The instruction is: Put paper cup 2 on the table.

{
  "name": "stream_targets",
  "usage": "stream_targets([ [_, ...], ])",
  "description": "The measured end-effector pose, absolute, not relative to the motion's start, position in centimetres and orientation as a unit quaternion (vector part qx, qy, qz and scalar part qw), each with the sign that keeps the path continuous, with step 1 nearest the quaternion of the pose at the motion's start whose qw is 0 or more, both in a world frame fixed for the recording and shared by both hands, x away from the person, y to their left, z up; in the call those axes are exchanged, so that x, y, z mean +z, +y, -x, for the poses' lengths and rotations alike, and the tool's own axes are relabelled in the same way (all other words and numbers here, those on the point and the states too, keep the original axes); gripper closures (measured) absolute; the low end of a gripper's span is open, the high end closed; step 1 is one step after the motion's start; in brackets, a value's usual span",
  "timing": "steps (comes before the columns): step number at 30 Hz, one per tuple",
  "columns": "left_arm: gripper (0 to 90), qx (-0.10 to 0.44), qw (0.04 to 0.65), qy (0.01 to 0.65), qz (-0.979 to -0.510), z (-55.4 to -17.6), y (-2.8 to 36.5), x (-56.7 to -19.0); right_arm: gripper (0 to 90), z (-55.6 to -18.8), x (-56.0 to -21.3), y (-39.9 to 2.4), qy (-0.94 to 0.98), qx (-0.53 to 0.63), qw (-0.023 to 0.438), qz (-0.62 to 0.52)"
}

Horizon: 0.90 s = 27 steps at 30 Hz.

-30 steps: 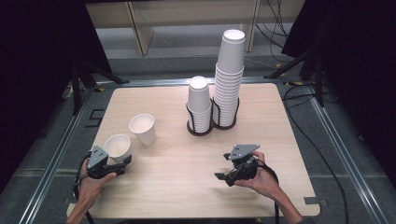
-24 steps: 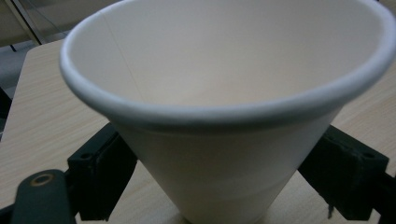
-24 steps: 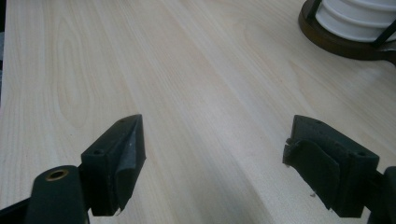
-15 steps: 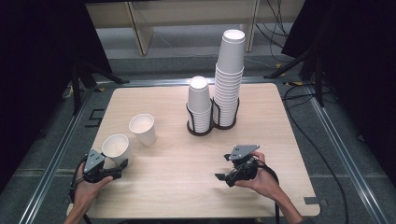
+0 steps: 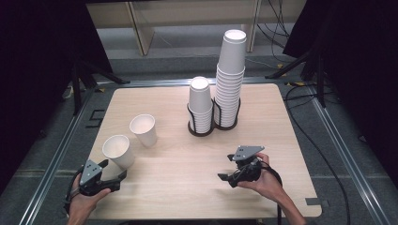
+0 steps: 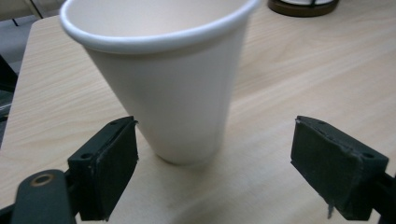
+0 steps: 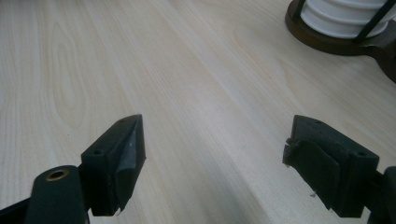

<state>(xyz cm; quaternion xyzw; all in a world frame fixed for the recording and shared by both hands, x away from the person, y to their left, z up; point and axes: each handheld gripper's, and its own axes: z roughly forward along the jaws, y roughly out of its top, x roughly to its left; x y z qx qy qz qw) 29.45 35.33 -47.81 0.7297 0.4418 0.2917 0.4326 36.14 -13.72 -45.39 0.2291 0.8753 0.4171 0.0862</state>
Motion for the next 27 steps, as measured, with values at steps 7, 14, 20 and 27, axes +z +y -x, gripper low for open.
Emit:
stream_targets([
  [7,14.4,0.285,0.438,0.42,-0.741,-27.3,34.0,-47.2,20.0,-35.7,-45.5,-14.5,0.868,0.414,0.096,-0.256],
  [14,14.5,0.274,0.443,0.403,-0.752,-26.2,32.8,-46.8,20.0,-34.6,-45.4,-15.4,0.857,0.423,0.1,-0.277],
  [20,14.5,0.27,0.445,0.394,-0.758,-25.6,32.1,-46.7,19.7,-33.7,-45.3,-16.4,0.845,0.435,0.103,-0.294],
  [27,14.5,0.269,0.455,0.395,-0.751,-25.4,32.1,-46.6,18.5,-32.3,-45.6,-17.2,0.837,0.442,0.108,-0.304],
])
